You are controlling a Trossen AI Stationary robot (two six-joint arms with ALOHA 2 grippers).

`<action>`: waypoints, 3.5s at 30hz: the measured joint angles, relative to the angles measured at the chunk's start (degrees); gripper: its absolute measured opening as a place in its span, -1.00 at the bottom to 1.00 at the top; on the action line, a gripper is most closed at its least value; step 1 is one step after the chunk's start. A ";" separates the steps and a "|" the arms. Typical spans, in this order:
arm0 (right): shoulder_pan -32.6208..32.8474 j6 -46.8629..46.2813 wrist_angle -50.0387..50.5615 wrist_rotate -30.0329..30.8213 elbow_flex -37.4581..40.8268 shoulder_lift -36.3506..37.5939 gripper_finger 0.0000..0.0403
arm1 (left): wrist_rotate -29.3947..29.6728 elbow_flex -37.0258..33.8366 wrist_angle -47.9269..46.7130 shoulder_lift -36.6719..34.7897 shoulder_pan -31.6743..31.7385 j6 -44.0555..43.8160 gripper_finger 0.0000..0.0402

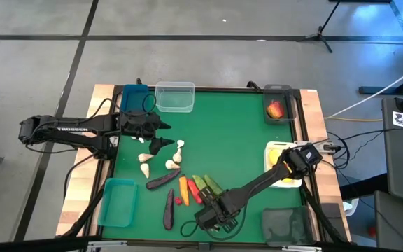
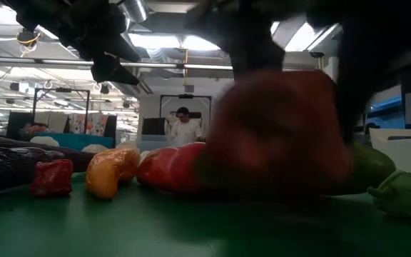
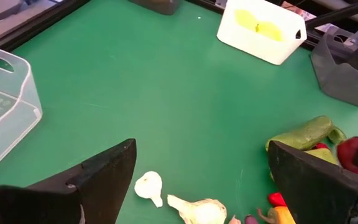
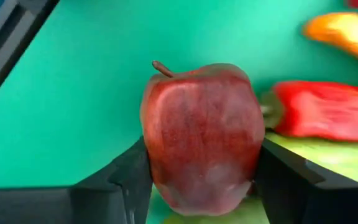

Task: Sort produce into baskets
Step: Put the red apple into the top black bin, then put the white garlic into the transparent bin

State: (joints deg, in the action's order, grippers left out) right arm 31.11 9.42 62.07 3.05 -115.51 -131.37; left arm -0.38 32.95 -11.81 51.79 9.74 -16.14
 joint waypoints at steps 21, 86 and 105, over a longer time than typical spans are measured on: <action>-16.07 -7.39 26.40 11.08 -14.20 15.35 0.11 | 0.97 0.00 -0.03 0.00 0.00 3.00 0.78; -91.89 -15.18 3.53 4.06 35.22 30.32 0.56 | 4.31 0.00 -1.20 0.02 -0.02 1.92 0.78; -91.64 -12.31 5.09 -24.62 32.52 42.28 0.66 | 5.84 0.02 -9.30 2.58 -1.28 6.74 0.78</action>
State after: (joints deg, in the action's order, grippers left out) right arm -60.53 -2.89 67.16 -21.57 -82.99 -89.09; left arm 5.46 32.97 -21.11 54.37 8.46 -9.40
